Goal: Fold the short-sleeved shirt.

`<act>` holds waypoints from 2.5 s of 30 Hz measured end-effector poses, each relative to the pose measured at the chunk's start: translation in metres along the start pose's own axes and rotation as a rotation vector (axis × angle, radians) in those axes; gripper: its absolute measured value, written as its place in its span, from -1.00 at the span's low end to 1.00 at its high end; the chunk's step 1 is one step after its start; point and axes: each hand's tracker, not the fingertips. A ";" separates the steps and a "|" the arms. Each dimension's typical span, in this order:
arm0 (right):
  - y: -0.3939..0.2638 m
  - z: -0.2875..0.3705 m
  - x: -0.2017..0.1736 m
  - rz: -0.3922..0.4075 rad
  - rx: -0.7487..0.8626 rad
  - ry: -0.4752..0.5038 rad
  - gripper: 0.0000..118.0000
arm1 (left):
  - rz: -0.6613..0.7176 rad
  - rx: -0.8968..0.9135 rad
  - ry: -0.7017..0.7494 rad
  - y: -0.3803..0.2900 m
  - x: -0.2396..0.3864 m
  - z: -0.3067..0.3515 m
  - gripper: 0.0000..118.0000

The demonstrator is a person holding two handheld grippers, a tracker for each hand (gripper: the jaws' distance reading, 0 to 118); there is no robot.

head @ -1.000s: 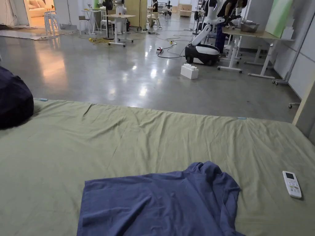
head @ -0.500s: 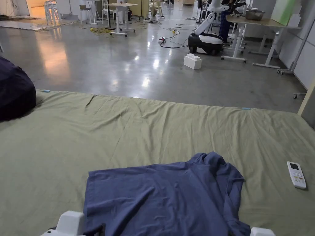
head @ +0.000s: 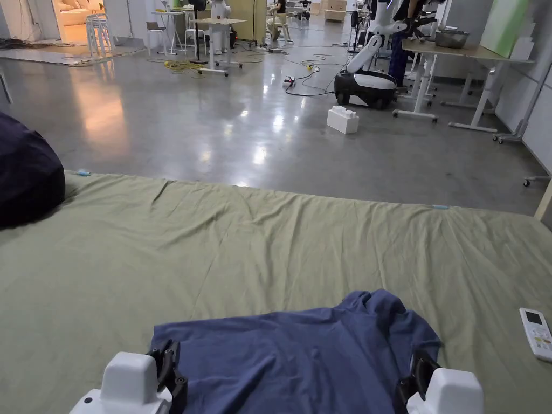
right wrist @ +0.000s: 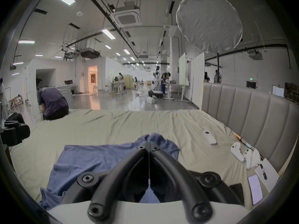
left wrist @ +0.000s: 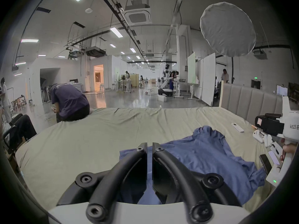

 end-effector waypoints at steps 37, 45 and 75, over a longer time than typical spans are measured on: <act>-0.074 -0.082 0.030 0.053 -0.287 -0.025 -0.99 | 0.077 -0.771 0.111 -0.048 -0.098 -0.339 0.18; -0.071 -0.113 0.042 0.013 -0.329 -0.029 -0.99 | -0.117 -0.730 0.064 -0.052 -0.060 -0.331 -0.92; -0.075 -0.396 0.084 0.142 -0.803 0.089 -0.90 | -0.088 -0.567 0.088 0.024 -0.074 -0.308 -0.93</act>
